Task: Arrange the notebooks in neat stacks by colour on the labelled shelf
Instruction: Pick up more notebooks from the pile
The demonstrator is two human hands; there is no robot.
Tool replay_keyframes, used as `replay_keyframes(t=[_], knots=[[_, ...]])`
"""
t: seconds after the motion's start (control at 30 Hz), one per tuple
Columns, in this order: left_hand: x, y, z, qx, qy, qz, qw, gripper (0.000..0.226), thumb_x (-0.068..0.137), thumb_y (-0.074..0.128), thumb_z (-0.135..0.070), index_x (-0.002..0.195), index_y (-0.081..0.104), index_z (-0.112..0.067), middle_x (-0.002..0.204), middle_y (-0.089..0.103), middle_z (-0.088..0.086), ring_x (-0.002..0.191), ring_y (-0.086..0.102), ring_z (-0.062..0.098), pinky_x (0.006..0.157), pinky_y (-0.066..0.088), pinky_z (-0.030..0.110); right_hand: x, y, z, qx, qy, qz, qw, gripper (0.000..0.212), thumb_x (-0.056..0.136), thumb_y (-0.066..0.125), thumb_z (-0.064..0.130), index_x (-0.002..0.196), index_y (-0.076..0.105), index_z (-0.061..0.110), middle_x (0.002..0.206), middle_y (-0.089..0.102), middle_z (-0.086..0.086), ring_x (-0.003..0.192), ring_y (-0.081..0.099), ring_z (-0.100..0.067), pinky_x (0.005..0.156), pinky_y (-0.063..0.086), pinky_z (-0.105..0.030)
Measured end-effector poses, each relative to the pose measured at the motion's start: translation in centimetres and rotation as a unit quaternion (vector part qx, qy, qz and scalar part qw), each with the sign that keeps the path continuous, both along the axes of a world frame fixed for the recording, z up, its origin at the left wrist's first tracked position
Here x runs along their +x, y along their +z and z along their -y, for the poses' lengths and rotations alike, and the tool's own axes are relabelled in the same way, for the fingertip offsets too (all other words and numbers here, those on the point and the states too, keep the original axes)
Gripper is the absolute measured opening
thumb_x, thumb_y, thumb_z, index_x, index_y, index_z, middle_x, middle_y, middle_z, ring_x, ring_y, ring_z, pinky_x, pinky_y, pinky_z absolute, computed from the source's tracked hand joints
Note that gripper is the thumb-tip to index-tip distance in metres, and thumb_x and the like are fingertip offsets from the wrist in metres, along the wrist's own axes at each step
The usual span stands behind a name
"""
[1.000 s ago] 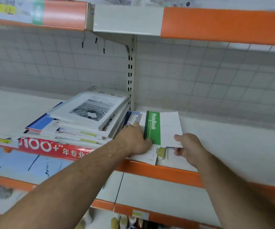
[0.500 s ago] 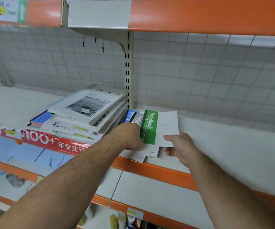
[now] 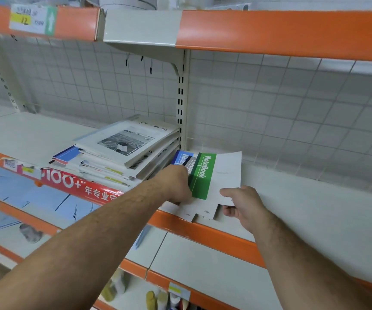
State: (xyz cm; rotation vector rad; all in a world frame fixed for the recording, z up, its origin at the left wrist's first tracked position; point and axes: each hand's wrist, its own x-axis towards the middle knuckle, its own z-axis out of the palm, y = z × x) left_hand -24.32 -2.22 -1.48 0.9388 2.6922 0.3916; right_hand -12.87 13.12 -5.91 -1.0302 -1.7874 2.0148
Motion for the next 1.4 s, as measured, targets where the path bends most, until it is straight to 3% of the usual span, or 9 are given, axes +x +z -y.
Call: replay_keyframes(t=[0.2,0.37,0.57,0.7,0.8,0.97,1.07,1.27,1.4], knots=[[0.4,0.1,0.2,-0.015,-0.016,-0.026,0.999,0.027,0.084,0.072,-0.034,0.104,0.064,-0.017,0.100,0.065,0.001,0.090,0.062,0.015,0.079,0.057,0.030,0.0,-0.3,0.0,-0.011,-0.012,-0.015,1.000,0.017,0.091,0.061,0.001,0.106,0.064,0.007,0.093,0.071,-0.015,0.059,0.052,-0.022,0.044,0.046,-0.026],[0.8,0.1,0.0,-0.019,-0.018,-0.022,0.999,0.053,0.085,0.069,-0.047,0.128,0.061,-0.017,0.116,0.066,0.002,0.102,0.063,0.019,0.092,0.056,0.037,0.1,-0.3,0.2,-0.008,-0.034,-0.021,0.999,0.019,0.092,0.059,0.002,0.107,0.063,0.013,0.091,0.071,-0.014,0.057,0.052,-0.021,0.044,0.047,-0.027],[1.5,0.7,0.1,0.021,0.001,-0.041,0.999,0.047,0.086,0.068,-0.043,0.123,0.056,-0.017,0.104,0.063,0.001,0.095,0.060,0.019,0.084,0.055,0.032,0.8,1.4,0.4,0.049,-0.072,-0.005,0.996,0.017,0.092,0.057,0.005,0.103,0.062,0.016,0.085,0.072,-0.013,0.055,0.054,-0.021,0.045,0.043,-0.026],[2.0,1.0,1.0,0.065,0.022,-0.014,0.998,0.046,0.093,0.062,-0.037,0.130,0.053,-0.011,0.121,0.063,0.007,0.108,0.061,0.023,0.089,0.053,0.033,2.2,3.3,0.5,0.040,-0.110,-0.028,0.993,0.018,0.091,0.056,-0.001,0.100,0.063,0.013,0.084,0.071,-0.010,0.053,0.052,-0.020,0.041,0.037,-0.023],[2.6,1.5,1.9,0.110,0.034,0.037,0.993,0.023,0.098,0.053,-0.028,0.107,0.059,-0.008,0.102,0.065,0.010,0.092,0.065,0.025,0.078,0.056,0.033,3.4,4.6,1.7,0.012,-0.106,-0.042,0.993,0.018,0.091,0.057,-0.002,0.099,0.064,0.012,0.088,0.071,-0.009,0.053,0.053,-0.019,0.040,0.035,-0.023],[2.5,3.1,5.5,0.291,0.111,0.249,0.917,0.013,0.095,0.046,-0.005,0.095,0.058,-0.001,0.092,0.066,0.025,0.069,0.070,0.038,0.064,0.060,0.050,4.1,6.7,5.9,0.020,-0.101,-0.066,0.992,0.014,0.091,0.057,-0.001,0.096,0.064,0.010,0.074,0.070,-0.005,0.046,0.051,-0.015,0.038,0.031,-0.021],[2.4,4.7,9.4,0.336,0.134,0.277,0.890,0.017,0.096,0.037,0.005,0.098,0.054,0.001,0.077,0.060,0.017,0.045,0.063,0.023,0.039,0.050,0.029,3.9,8.2,9.5,0.035,-0.087,-0.084,0.992,0.012,0.092,0.057,0.001,0.095,0.064,0.010,0.066,0.071,-0.002,0.046,0.052,-0.015,0.038,0.031,-0.021],[0.0,6.2,18.9,0.397,0.178,0.260,0.862,0.017,0.094,0.040,0.007,0.097,0.056,0.000,0.090,0.060,0.023,0.066,0.062,0.033,0.044,0.051,0.030,1.8,10.7,18.3,0.068,-0.056,-0.090,0.992,0.013,0.097,0.048,0.015,0.099,0.058,0.008,0.074,0.063,-0.012,0.045,0.042,-0.017,0.042,0.032,-0.023],[-1.8,6.4,26.6,0.419,0.220,0.214,0.855,0.019,0.095,0.043,0.003,0.102,0.060,0.001,0.099,0.063,0.017,0.080,0.062,0.032,0.063,0.056,0.034,-0.8,11.1,24.3,0.114,-0.022,-0.077,0.990,0.012,0.090,0.052,0.002,0.098,0.059,0.008,0.084,0.066,-0.014,0.052,0.050,-0.019,0.036,0.034,-0.022]])
